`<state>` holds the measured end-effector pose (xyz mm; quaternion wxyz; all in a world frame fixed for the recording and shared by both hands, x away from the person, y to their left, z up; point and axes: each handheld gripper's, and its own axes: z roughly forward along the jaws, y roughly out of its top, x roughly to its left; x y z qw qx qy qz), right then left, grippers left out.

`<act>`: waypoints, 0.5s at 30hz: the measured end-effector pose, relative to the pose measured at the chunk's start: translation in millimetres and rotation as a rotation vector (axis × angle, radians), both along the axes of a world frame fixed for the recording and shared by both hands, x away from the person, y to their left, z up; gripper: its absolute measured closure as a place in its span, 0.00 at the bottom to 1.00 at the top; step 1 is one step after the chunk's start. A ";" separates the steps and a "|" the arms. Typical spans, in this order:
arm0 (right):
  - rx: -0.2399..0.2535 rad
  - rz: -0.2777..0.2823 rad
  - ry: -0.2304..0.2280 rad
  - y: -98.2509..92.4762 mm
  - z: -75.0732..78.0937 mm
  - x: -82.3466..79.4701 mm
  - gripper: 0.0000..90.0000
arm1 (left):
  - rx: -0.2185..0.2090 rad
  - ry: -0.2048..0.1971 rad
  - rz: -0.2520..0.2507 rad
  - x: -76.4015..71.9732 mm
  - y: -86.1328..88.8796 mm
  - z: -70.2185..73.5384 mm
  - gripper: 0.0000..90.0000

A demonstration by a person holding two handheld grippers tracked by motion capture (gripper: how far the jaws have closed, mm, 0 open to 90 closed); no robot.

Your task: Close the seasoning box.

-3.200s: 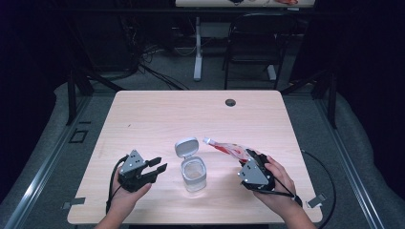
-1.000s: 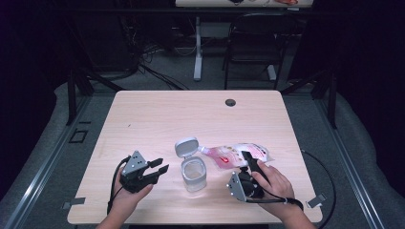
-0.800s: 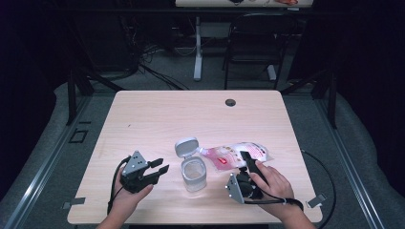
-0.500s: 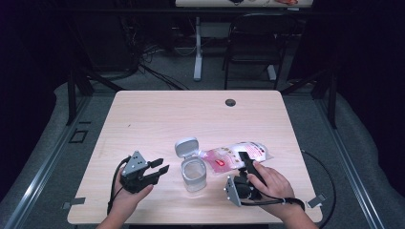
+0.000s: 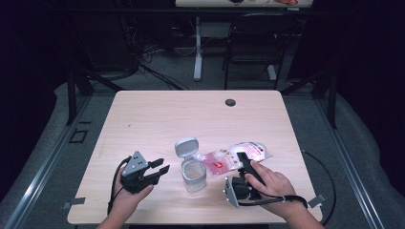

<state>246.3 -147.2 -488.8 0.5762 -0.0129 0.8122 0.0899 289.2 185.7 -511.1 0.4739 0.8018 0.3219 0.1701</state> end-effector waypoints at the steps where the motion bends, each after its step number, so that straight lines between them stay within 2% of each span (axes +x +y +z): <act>1: -0.009 -0.001 0.002 0.4 0.7 -0.3 0.67 | 0.002 0.000 -0.002 -0.1 -0.1 0.2 0.71; 2: -0.008 0.011 0.001 0.5 0.3 0.2 0.67 | 0.001 0.000 -0.002 -0.2 -0.2 0.2 0.71; 3: -0.032 0.001 -0.003 1.2 2.1 -1.0 0.67 | 0.004 -0.001 -0.003 -0.2 -0.3 0.2 0.71; 6: -0.023 0.024 0.002 1.6 1.8 -0.3 0.68 | 0.004 -0.003 -0.003 -0.5 -0.7 0.1 0.71; 7: -0.048 0.006 0.002 2.4 4.0 -2.0 0.68 | 0.005 -0.003 -0.004 -0.5 -0.8 0.0 0.71; 8: -0.033 0.019 0.006 2.3 3.0 -1.3 0.68 | 0.004 -0.004 -0.003 -0.5 -1.0 -0.1 0.71; 11: -0.066 0.014 0.006 3.5 6.0 -2.9 0.68 | 0.005 -0.003 -0.004 -0.5 -0.9 0.0 0.71; 13: -0.058 0.029 0.005 3.6 5.5 -3.0 0.68 | 0.005 -0.004 -0.003 -0.6 -1.0 0.0 0.71; 15: -0.077 0.027 0.004 4.6 6.6 -4.7 0.68 | 0.005 -0.003 -0.004 -0.7 -1.1 0.0 0.71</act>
